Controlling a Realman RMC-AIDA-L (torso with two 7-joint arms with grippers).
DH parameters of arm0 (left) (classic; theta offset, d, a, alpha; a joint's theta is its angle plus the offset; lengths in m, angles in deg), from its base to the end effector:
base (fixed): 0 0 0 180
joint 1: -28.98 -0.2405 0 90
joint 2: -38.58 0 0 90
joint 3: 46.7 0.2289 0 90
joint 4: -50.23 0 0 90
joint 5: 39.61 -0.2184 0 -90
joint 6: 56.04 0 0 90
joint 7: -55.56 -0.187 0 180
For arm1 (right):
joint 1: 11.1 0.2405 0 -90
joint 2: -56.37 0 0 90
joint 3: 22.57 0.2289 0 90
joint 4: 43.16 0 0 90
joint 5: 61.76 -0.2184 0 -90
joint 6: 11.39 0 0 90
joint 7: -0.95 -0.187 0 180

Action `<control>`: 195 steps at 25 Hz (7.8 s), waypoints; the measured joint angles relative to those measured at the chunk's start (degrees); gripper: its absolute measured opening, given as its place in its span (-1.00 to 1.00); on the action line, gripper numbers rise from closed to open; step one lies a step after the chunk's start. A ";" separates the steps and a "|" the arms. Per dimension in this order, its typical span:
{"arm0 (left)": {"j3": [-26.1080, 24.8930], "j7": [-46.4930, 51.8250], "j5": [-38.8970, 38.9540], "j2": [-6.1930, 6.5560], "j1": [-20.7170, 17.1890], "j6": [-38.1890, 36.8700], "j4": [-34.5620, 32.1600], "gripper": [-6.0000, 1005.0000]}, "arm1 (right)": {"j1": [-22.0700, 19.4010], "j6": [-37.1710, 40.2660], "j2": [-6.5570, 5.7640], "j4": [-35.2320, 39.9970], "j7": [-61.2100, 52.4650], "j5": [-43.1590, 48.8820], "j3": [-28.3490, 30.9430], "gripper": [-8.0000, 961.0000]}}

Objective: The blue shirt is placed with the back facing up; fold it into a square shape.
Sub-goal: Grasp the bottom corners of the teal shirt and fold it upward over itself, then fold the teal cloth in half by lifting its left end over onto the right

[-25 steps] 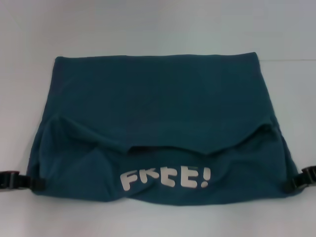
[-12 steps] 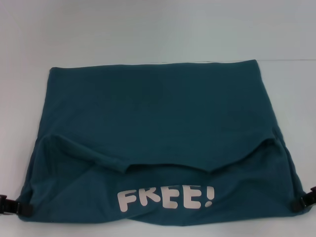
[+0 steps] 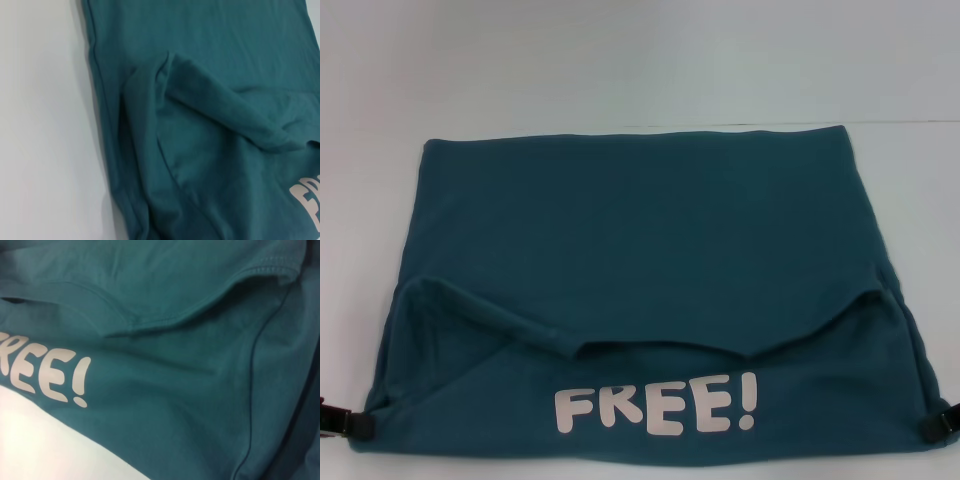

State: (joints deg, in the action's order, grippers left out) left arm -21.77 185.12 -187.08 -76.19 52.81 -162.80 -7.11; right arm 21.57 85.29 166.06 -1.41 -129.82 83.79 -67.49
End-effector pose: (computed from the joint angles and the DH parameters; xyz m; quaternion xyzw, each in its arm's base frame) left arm -0.3287 0.2669 0.0642 -0.7644 -0.6351 -0.0530 0.0978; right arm 0.3143 0.3039 0.0209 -0.8128 0.5770 -0.0662 0.0457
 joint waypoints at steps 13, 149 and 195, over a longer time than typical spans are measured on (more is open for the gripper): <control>-0.36 -0.42 0.13 0.07 0.39 0.46 0.48 -0.98 | 0.06 -0.37 0.07 -0.09 1.76 0.07 3.12 -0.91; -2.77 22.30 32.40 -5.95 -1.45 35.75 21.21 0.49 | -5.99 -14.50 1.05 -9.14 7.33 -41.38 11.44 0.56; -1.39 23.29 30.23 -5.91 1.18 45.26 25.80 0.49 | -7.01 -14.83 1.13 -9.93 7.37 -40.61 11.47 0.55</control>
State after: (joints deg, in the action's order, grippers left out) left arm -23.16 208.41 -156.85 -82.09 53.99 -117.55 18.69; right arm 14.56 70.46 167.18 -11.34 -122.45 43.19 -56.02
